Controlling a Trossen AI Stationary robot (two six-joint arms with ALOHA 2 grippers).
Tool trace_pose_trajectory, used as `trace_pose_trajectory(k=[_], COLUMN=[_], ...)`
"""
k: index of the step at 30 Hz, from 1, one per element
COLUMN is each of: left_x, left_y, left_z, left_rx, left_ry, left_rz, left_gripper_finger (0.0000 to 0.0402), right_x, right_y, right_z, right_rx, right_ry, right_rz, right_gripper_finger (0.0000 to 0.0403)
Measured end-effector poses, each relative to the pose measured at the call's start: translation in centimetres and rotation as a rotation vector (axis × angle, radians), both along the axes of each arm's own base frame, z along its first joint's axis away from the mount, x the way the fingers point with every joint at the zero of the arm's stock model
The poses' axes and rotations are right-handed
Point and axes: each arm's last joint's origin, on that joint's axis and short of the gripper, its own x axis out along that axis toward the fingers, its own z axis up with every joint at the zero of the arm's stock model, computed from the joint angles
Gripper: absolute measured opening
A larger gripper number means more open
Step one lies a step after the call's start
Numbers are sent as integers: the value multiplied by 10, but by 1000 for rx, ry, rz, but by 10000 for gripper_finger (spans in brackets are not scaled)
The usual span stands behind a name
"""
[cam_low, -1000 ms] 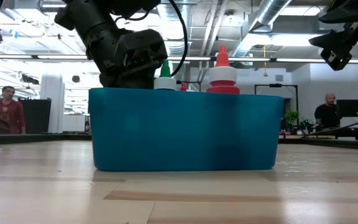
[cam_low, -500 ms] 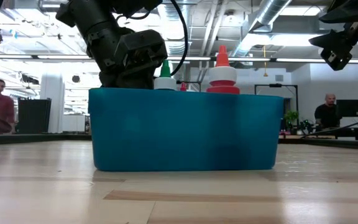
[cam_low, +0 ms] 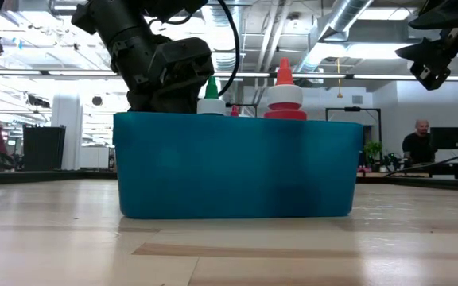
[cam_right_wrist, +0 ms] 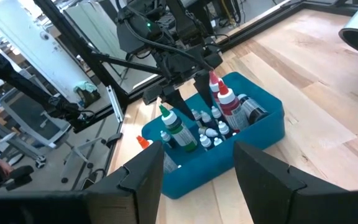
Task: Pick & Place food coloring
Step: Return to Home Position
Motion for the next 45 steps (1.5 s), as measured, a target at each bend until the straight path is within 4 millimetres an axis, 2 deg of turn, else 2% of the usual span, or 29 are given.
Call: trace_pose_trajectory(k=[5, 10, 16, 27, 39, 45], left_x=[0, 1, 8, 13, 10, 1], left_y=[0, 0, -1, 1, -14, -27], left_z=[0, 2, 21, 86, 169, 198], left_rx=[10, 6, 41, 177, 310, 392], left_ry=[-3, -4, 20, 129, 25, -36], left_rz=[8, 8, -10, 27, 68, 85], left_gripper_finger=[255, 263, 263, 263, 262, 262], right_x=[0, 0, 0, 0, 0, 0], right_y=[0, 0, 0, 0, 0, 0], right_z=[0, 0, 0, 0, 0, 0], right_rx=[10, 10, 10, 10, 8, 8], right_ry=[1, 1, 1, 1, 6, 6], right_rz=[-1, -1, -1, -1, -2, -2], right_gripper_finger=[182, 182, 182, 182, 182, 182])
